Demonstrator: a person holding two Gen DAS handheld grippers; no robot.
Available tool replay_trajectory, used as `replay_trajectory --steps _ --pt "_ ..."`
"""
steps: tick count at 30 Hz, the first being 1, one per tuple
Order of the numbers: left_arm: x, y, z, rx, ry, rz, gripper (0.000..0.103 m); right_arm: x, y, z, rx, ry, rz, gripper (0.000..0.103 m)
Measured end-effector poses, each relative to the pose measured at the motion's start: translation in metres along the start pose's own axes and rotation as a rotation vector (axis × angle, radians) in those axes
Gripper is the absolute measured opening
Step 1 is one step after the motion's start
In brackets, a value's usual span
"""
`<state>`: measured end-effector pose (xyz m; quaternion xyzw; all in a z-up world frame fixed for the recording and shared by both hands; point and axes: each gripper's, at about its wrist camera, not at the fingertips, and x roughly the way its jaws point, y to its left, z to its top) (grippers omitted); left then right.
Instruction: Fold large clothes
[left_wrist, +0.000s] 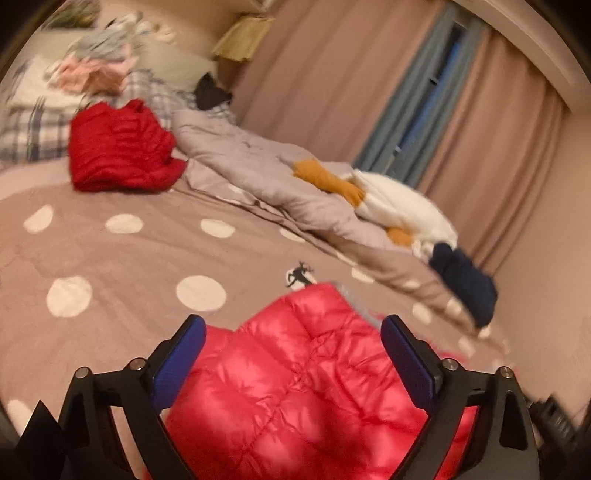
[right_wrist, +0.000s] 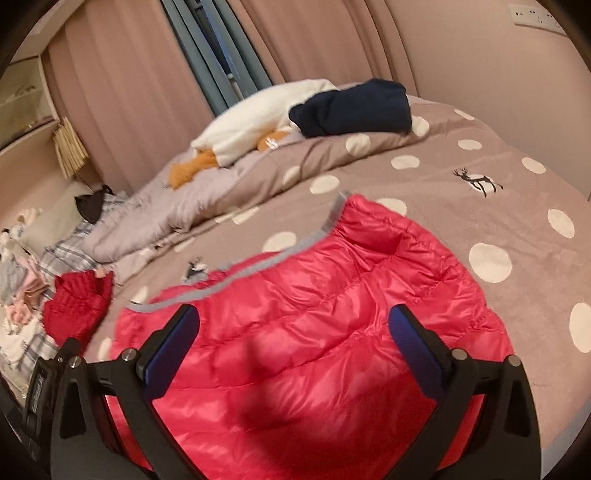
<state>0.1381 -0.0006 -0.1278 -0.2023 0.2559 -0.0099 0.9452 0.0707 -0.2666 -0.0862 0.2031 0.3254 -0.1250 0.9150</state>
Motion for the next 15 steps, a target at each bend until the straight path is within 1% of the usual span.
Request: replay_trajectory --steps 1,2,3,5,6,7,8,10,12,15 --pt "0.008 -0.004 -0.006 0.042 0.025 0.037 0.088 0.007 -0.002 -0.001 -0.001 0.01 -0.019 0.103" --pt "0.019 -0.007 -0.013 0.087 0.059 0.077 0.085 0.012 -0.005 -0.003 0.0 0.019 -0.035 0.103" --pt "0.031 -0.01 -0.02 0.124 0.089 0.114 0.085 0.019 -0.008 -0.003 0.002 0.029 -0.053 0.103" --pt "0.052 -0.011 -0.032 0.144 0.12 0.168 0.085 0.039 -0.018 -0.008 0.01 0.07 -0.096 0.103" --pt "0.064 -0.008 -0.039 0.127 0.135 0.175 0.087 0.052 -0.025 -0.012 0.021 0.104 -0.109 0.103" --pt "0.069 -0.005 -0.044 0.109 0.134 0.171 0.091 0.061 -0.029 -0.015 0.03 0.127 -0.109 0.103" --pt "0.073 -0.002 -0.049 0.09 0.111 0.163 0.091 0.07 -0.033 -0.019 0.026 0.127 -0.101 0.103" --pt "0.07 -0.004 -0.052 0.106 0.095 0.178 0.091 0.077 -0.033 -0.023 -0.021 0.079 -0.107 0.103" --pt "0.069 -0.009 -0.054 0.133 0.083 0.197 0.092 0.083 -0.029 -0.028 -0.067 0.057 -0.14 0.103" --pt "0.071 -0.007 -0.054 0.129 0.081 0.196 0.092 0.088 -0.024 -0.034 -0.104 0.018 -0.193 0.103"
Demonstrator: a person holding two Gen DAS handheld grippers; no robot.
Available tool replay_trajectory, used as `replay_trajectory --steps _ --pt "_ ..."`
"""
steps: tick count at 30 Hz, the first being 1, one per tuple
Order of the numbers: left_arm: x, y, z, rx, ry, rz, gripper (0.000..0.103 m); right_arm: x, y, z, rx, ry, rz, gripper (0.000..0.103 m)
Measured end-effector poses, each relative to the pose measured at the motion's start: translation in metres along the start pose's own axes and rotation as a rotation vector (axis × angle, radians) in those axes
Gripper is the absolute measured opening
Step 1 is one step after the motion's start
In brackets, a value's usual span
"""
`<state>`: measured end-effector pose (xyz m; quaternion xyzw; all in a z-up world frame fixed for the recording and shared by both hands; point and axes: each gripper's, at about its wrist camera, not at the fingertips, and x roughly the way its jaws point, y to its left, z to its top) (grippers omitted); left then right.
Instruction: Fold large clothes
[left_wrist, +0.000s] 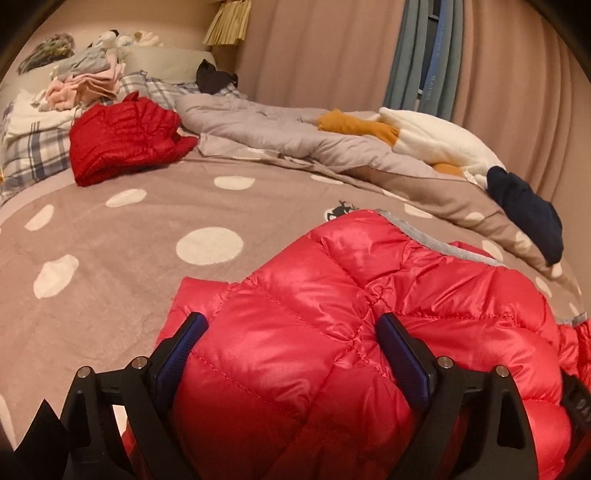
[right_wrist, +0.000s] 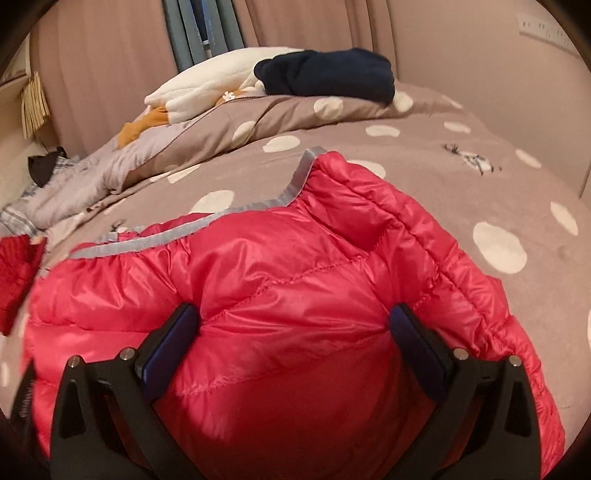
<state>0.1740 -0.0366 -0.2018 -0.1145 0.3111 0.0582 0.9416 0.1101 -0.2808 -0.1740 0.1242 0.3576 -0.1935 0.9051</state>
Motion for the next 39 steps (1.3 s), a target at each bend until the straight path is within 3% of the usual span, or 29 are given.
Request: replay_trajectory --steps 15,39 --pt "0.015 -0.009 0.0 -0.014 0.009 0.023 0.096 0.026 0.006 0.003 -0.021 -0.034 -0.039 0.103" --pt "0.017 -0.009 0.0 -0.027 0.013 0.024 0.097 0.025 0.005 0.004 -0.023 -0.046 -0.042 0.103"
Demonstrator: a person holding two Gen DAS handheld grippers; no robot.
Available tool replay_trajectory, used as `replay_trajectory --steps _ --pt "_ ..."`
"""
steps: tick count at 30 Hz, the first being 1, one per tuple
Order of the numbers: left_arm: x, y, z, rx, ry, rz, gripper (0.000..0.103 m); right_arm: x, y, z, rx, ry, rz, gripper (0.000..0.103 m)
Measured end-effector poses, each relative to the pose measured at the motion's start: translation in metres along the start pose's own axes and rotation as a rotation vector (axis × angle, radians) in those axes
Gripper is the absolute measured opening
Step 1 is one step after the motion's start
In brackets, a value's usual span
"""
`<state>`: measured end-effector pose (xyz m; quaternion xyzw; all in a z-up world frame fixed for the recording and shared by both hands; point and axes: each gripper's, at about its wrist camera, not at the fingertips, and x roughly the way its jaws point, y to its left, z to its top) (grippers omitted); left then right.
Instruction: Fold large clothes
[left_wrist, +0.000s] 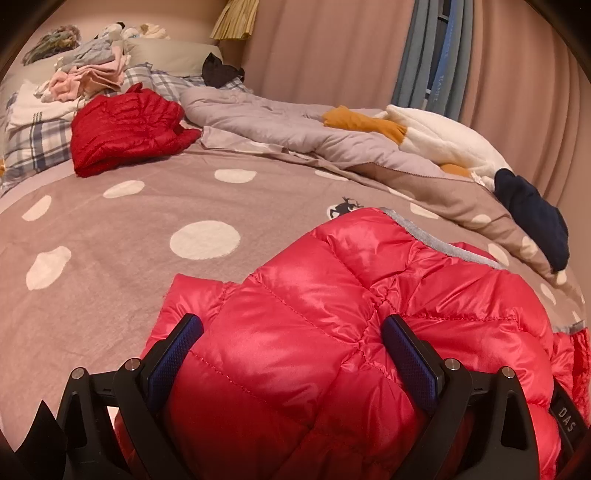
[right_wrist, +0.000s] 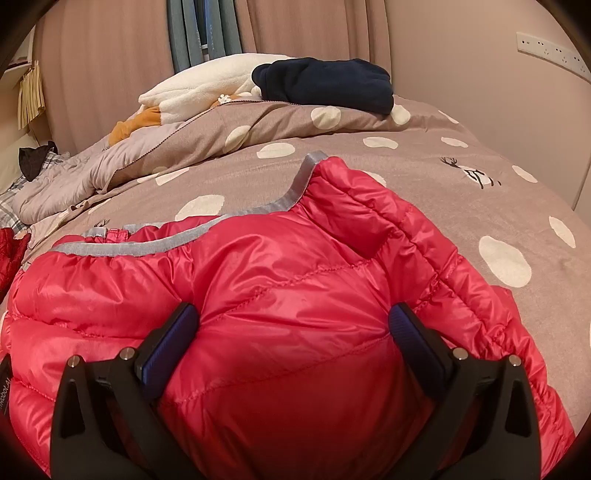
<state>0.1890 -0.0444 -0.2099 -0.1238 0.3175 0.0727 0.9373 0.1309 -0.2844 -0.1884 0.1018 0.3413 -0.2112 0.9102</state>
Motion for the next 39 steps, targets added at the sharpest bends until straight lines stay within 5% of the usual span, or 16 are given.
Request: replay_trajectory --steps 8,17,25,34,38,39 --pt "-0.011 0.007 0.0 -0.026 0.038 0.001 0.098 -0.01 -0.005 -0.001 0.017 0.001 0.028 0.103" --pt "-0.047 0.061 0.001 -0.282 0.098 -0.093 0.098 -0.052 -0.016 -0.007 0.042 -0.009 0.118 0.103" --pt "-0.052 0.127 -0.005 -0.468 0.188 -0.071 0.098 -0.083 -0.017 -0.01 -0.026 -0.096 0.108 0.103" --pt "-0.047 0.137 -0.029 -0.562 0.374 -0.354 0.098 -0.09 -0.042 -0.004 0.095 -0.091 0.158 0.103" --pt "-0.039 0.117 -0.048 -0.615 0.558 -0.632 0.098 -0.083 -0.051 -0.004 0.139 -0.065 0.114 0.103" --pt "-0.038 0.111 -0.05 -0.596 0.573 -0.646 0.098 -0.082 -0.055 -0.004 0.153 -0.06 0.109 0.103"
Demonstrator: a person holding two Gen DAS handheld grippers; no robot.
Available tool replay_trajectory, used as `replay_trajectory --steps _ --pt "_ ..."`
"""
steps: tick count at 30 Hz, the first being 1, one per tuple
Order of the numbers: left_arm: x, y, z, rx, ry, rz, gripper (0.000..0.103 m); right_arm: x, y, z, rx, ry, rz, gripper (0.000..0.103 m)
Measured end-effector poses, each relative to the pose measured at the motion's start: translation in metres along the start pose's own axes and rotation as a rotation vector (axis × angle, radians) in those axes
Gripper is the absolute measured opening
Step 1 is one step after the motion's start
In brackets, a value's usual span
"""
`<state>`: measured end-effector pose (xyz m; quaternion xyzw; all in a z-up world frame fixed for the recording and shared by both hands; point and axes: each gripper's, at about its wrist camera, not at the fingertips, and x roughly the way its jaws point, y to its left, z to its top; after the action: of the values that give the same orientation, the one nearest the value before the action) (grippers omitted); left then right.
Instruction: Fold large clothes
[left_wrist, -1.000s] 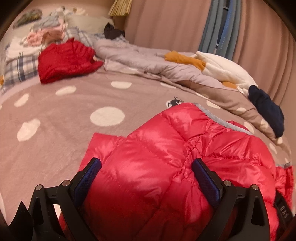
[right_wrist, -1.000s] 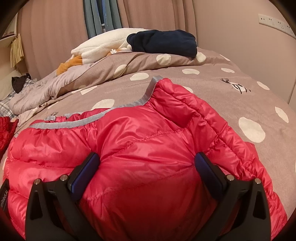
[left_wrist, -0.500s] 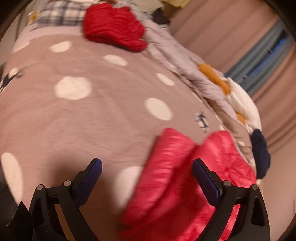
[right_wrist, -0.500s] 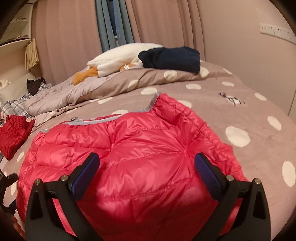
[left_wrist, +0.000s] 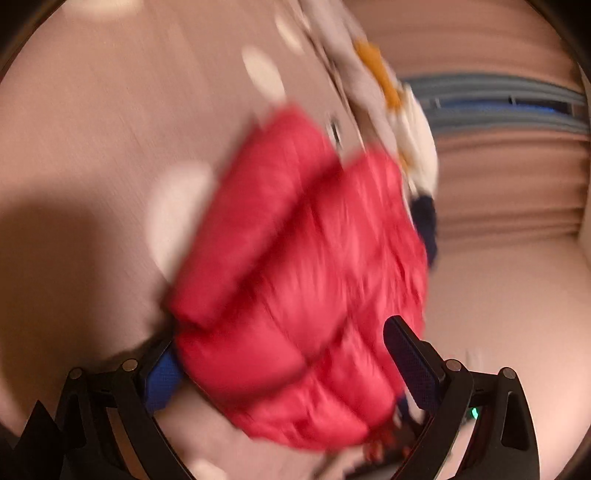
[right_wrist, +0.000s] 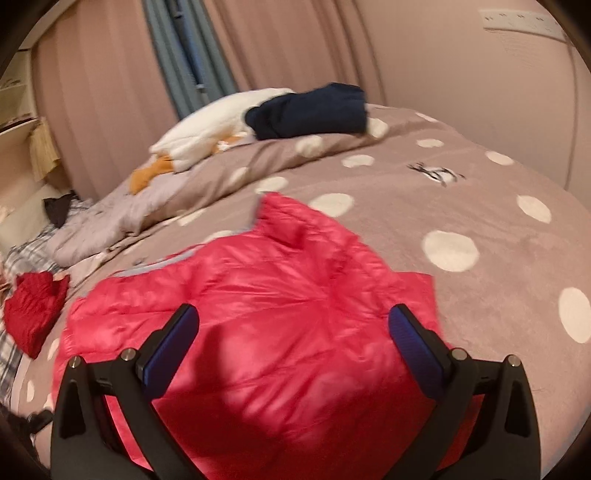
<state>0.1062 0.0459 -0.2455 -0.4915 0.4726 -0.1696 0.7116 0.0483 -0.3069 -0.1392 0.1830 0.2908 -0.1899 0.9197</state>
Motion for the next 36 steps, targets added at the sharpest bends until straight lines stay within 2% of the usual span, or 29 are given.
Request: replay_trajectory --steps 4,6,7,8,10,13,15,16,17,19,20,22,23,24,25,26,27,28,32,36 --pt "0.01 -0.019 -0.02 0.116 -0.051 0.055 0.098 0.0 -0.014 0.003 0.08 0.02 0.053 0.103" --pt "0.018 -0.024 -0.027 0.127 -0.012 0.0 0.098 0.001 -0.018 0.002 0.106 0.029 0.063 0.103" --pt "0.026 -0.025 -0.028 0.115 0.044 -0.057 0.098 0.002 -0.018 0.001 0.108 0.036 0.059 0.103" --pt "0.039 -0.029 -0.028 0.097 0.136 -0.127 0.098 0.003 -0.018 0.001 0.107 0.037 0.056 0.103" --pt "0.049 -0.027 -0.022 0.049 0.187 -0.189 0.098 0.003 -0.014 0.0 0.086 0.035 0.04 0.103" --pt "0.055 -0.019 -0.017 -0.044 0.132 -0.198 0.098 0.001 -0.01 0.001 0.047 0.033 0.023 0.103" --pt "0.055 -0.017 -0.014 -0.09 0.104 -0.198 0.094 -0.003 -0.012 0.004 0.04 0.025 0.022 0.102" --pt "0.055 -0.017 -0.013 -0.102 0.095 -0.178 0.088 -0.006 -0.014 0.006 0.041 0.014 0.017 0.103" --pt "0.057 -0.018 -0.013 -0.11 0.089 -0.149 0.082 -0.013 -0.017 0.01 0.043 -0.013 -0.006 0.103" --pt "0.059 -0.017 -0.014 -0.124 0.067 -0.123 0.077 -0.027 -0.023 0.015 0.028 -0.078 -0.083 0.103" --pt "0.06 -0.017 -0.015 -0.128 0.051 -0.115 0.075 -0.034 -0.027 0.016 0.012 -0.1 -0.15 0.103" --pt "0.06 -0.02 -0.018 -0.118 0.029 -0.099 0.074 -0.03 -0.037 0.017 0.008 -0.055 -0.266 0.103" --pt "0.06 -0.022 -0.02 -0.111 0.02 -0.087 0.074 -0.021 -0.046 0.016 0.031 0.0 -0.267 0.103" --pt "0.061 -0.024 -0.022 -0.106 0.013 -0.078 0.074 -0.011 -0.056 0.012 0.08 0.065 -0.216 0.103" --pt "0.061 -0.025 -0.023 -0.102 0.009 -0.074 0.074 -0.001 -0.064 0.009 0.131 0.132 -0.159 0.097" --pt "0.061 -0.025 -0.024 -0.102 0.006 -0.073 0.074 0.013 -0.072 0.003 0.203 0.225 -0.083 0.083" --pt "0.061 -0.025 -0.024 -0.105 0.006 -0.073 0.074 0.027 -0.077 -0.005 0.265 0.31 -0.015 0.078" --pt "0.062 -0.026 -0.024 -0.108 0.007 -0.075 0.074 0.034 -0.078 -0.009 0.289 0.334 0.006 0.079" --pt "0.063 -0.029 -0.026 -0.112 -0.004 -0.07 0.073 0.046 -0.066 -0.006 0.226 0.278 -0.025 0.077" --pt "0.065 -0.033 -0.024 -0.107 -0.02 -0.064 0.073 0.069 -0.051 0.004 0.164 0.244 -0.008 0.077"
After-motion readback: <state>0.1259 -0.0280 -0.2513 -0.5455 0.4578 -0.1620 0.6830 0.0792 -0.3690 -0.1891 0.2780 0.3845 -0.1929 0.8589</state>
